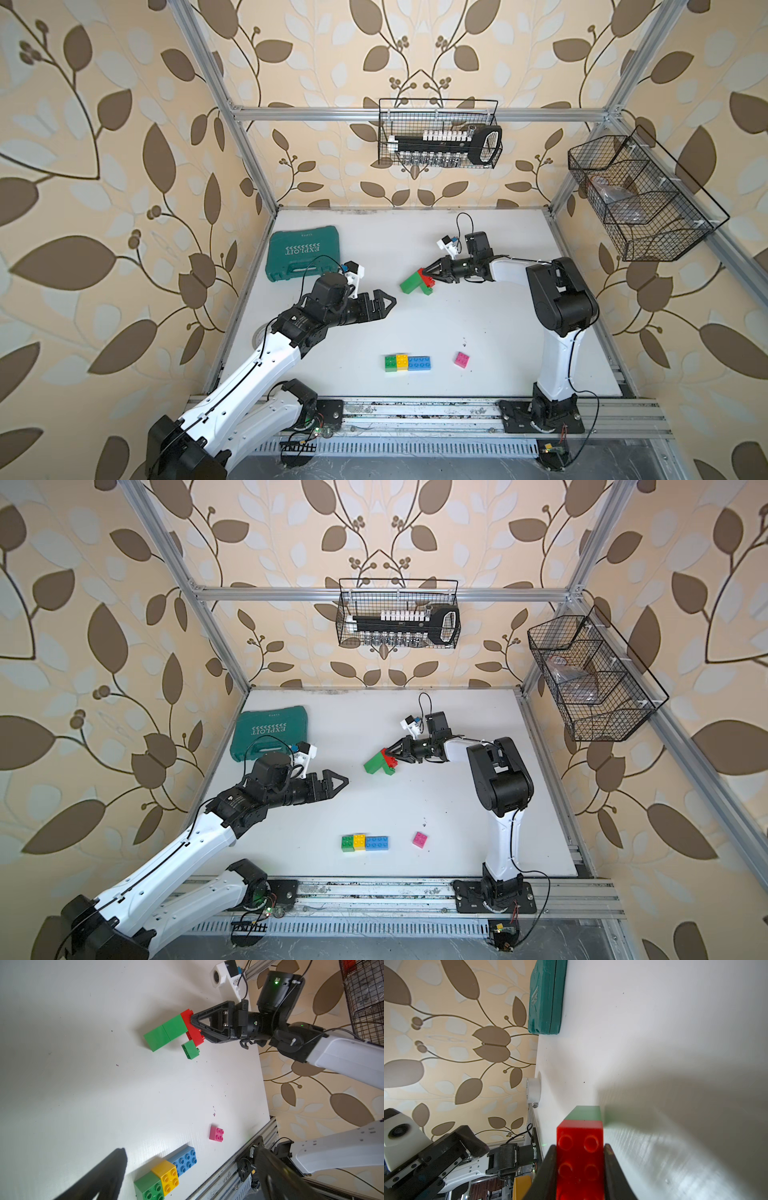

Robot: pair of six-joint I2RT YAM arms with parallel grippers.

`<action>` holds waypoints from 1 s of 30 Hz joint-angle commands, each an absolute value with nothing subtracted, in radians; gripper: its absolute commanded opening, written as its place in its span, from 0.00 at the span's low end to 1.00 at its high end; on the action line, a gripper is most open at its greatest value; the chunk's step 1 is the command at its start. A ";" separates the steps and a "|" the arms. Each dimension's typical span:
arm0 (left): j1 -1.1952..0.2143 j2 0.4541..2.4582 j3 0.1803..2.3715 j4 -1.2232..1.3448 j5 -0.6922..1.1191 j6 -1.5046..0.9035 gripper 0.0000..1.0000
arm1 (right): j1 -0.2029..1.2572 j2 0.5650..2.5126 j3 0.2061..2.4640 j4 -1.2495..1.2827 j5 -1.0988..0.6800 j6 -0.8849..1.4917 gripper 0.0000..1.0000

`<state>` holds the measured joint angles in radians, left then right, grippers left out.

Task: Assemble the letter r with lego
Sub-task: Place the lego brick at the center of the board.

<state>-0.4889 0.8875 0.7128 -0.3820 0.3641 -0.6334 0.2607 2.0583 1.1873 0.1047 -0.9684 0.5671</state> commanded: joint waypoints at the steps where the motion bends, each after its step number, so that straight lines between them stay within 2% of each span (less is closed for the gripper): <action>1: -0.476 0.871 0.703 -0.393 0.360 -0.614 0.99 | 0.248 2.105 1.221 0.184 -1.028 0.619 0.10; 6: -0.476 0.869 0.702 -0.418 0.356 -0.602 0.99 | 0.232 2.134 1.241 0.161 -1.051 0.600 0.28; 11: -0.476 0.865 0.703 -0.439 0.353 -0.585 0.99 | 0.218 2.134 1.299 -0.046 -1.009 0.455 0.42; 14: -0.476 0.868 0.705 -0.446 0.362 -0.576 0.99 | 0.214 2.134 1.334 -0.161 -0.977 0.379 0.60; 22: -0.476 0.856 0.711 -0.479 0.357 -0.573 0.99 | 0.206 2.074 1.383 -0.346 -0.843 0.249 0.63; 30: -0.477 0.875 0.696 -0.584 0.314 -0.686 0.98 | 0.245 1.770 1.203 -0.402 -0.706 0.113 0.52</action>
